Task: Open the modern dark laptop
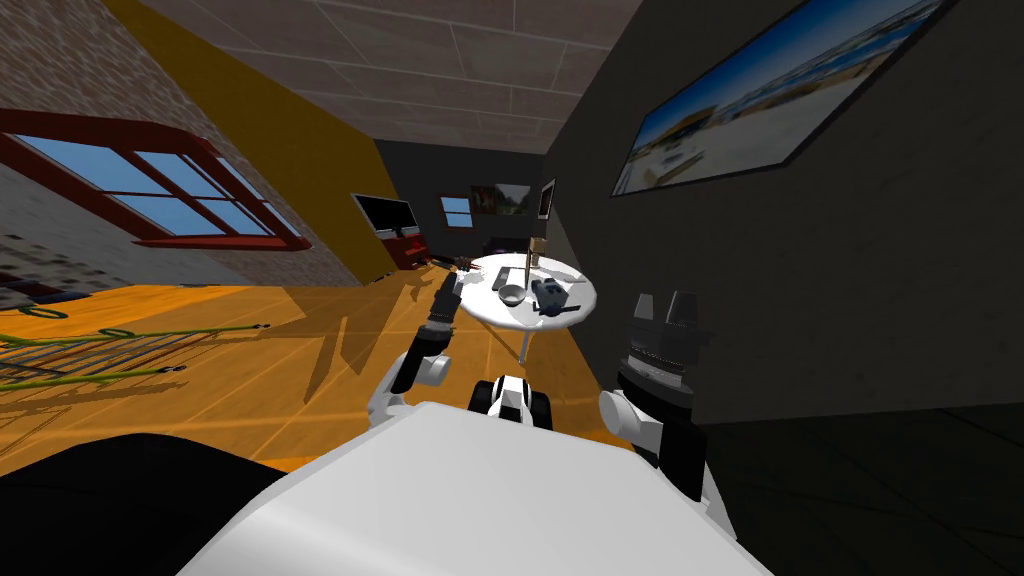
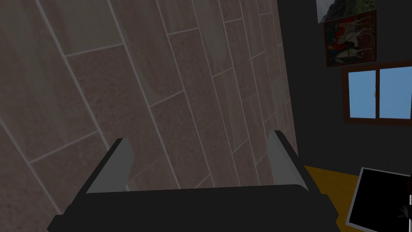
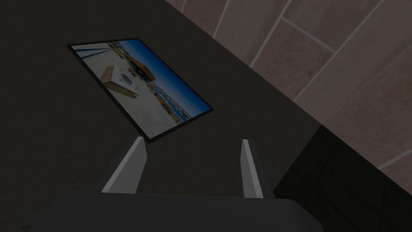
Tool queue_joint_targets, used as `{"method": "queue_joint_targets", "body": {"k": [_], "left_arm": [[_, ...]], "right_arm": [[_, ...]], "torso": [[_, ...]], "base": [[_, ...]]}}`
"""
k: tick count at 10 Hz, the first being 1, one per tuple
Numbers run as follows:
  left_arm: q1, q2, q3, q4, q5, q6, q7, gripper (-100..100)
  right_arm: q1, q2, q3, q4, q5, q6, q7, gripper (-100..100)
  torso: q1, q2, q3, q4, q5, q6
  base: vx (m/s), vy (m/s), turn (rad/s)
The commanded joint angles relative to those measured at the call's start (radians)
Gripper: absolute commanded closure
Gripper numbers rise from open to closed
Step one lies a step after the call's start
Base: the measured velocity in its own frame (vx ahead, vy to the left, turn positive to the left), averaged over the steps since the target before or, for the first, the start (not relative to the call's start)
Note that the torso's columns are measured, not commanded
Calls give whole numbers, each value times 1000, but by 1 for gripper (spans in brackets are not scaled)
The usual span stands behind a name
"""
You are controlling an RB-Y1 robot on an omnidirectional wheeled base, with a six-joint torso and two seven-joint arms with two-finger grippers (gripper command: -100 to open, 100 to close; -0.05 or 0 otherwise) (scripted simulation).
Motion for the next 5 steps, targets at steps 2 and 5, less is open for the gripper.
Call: {"method": "queue_joint_targets", "body": {"k": [2,5], "left_arm": [[-110,34,23,69,23,60,7,-100],[-188,44,37,114,37,96,11,-100]], "right_arm": [[0,0,0,0,0,0,0,0],[0,0,0,0,0,0,0,0]], "torso": [[2,2,1,1,0,0],[5,0,0,0,2,0]], "base": [[-70,-197,-35],[-32,-154,-27]]}}
